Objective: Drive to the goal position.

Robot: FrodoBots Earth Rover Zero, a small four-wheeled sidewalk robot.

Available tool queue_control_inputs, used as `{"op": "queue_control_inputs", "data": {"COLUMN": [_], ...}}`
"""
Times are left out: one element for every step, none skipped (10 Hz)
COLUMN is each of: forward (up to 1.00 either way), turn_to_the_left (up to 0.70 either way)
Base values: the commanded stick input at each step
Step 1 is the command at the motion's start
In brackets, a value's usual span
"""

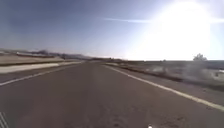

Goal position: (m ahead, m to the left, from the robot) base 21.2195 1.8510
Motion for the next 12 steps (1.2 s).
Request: {"op": "queue_control_inputs", "data": {"forward": [0.7, 0.7, 0.7, 0.7, 0.7, 0.7, 0.7, 0.7, 0.7, 0.7, 0.7, 0.7], "turn_to_the_left": [0.0, 0.0, 0.0, 0.0, 0.0, 0.0, 0.0, 0.0, 0.0, 0.0, 0.0, 0.0]}}
